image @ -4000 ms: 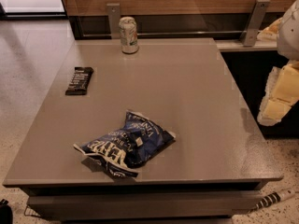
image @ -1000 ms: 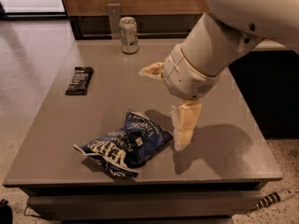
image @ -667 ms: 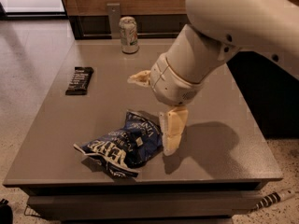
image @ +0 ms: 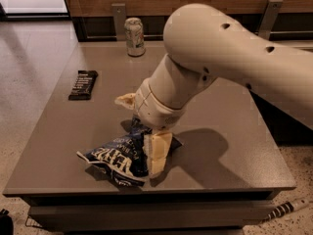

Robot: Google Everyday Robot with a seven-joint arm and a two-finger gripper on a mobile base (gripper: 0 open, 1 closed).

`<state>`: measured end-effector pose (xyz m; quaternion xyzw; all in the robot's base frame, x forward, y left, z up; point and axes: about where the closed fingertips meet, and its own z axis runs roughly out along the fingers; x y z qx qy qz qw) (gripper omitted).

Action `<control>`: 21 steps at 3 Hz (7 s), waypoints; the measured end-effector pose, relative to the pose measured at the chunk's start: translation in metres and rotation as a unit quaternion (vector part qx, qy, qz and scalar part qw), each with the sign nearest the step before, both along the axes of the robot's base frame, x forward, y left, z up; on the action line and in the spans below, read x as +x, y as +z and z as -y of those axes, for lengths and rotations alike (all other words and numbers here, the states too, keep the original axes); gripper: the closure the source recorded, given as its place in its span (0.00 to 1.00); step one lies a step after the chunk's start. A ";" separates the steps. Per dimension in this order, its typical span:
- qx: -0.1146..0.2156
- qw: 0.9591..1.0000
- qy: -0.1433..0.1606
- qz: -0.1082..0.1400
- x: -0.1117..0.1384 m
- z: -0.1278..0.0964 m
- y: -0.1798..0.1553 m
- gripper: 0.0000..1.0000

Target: Move blue chip bag near 7up can

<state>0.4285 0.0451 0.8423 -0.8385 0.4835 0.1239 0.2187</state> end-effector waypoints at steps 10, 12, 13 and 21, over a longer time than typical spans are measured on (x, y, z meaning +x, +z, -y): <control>-0.040 0.985 -0.022 0.165 0.061 0.058 0.127 1.00; -0.018 0.962 -0.060 0.267 0.134 0.086 0.161 1.00; 0.001 0.955 -0.070 0.289 0.181 0.092 0.169 1.00; -0.004 0.946 -0.103 0.309 0.346 0.104 0.127 0.53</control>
Offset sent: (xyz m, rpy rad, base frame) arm -0.0465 0.0611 -0.0100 -0.0454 -0.0682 0.0524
